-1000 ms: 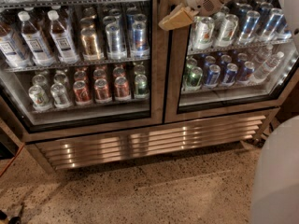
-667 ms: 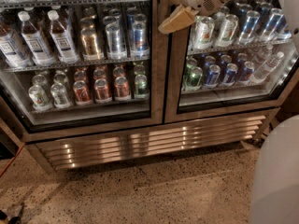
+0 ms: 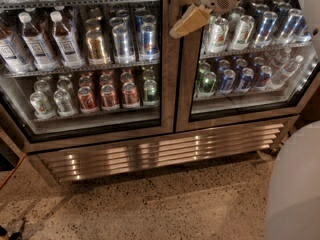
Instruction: Open left fridge door
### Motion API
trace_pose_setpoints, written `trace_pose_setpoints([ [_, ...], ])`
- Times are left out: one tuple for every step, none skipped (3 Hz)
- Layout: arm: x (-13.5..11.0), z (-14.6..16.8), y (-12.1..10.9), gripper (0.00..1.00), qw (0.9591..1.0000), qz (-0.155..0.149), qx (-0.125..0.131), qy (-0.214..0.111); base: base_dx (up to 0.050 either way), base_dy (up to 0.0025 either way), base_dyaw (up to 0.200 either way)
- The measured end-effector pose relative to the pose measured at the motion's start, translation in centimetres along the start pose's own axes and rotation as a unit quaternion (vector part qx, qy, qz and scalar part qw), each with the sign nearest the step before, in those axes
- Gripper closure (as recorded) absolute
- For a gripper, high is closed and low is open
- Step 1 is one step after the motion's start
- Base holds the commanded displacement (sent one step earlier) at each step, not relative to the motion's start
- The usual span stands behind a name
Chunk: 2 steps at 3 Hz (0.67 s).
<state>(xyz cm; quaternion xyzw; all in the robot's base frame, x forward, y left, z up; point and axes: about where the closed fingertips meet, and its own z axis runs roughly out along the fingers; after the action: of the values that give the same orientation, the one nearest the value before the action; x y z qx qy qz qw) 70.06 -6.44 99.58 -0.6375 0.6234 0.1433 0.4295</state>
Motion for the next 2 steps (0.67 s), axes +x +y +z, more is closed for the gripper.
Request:
trace_pose_setpoints([
  [0.01, 0.03, 0.01, 0.47, 1.0000, 0.000, 0.000, 0.000, 0.000, 0.00000, 0.000],
  [0.05, 0.16, 0.04, 0.63, 1.0000, 0.001, -0.002, 0.000, 0.000, 0.00000, 0.000],
])
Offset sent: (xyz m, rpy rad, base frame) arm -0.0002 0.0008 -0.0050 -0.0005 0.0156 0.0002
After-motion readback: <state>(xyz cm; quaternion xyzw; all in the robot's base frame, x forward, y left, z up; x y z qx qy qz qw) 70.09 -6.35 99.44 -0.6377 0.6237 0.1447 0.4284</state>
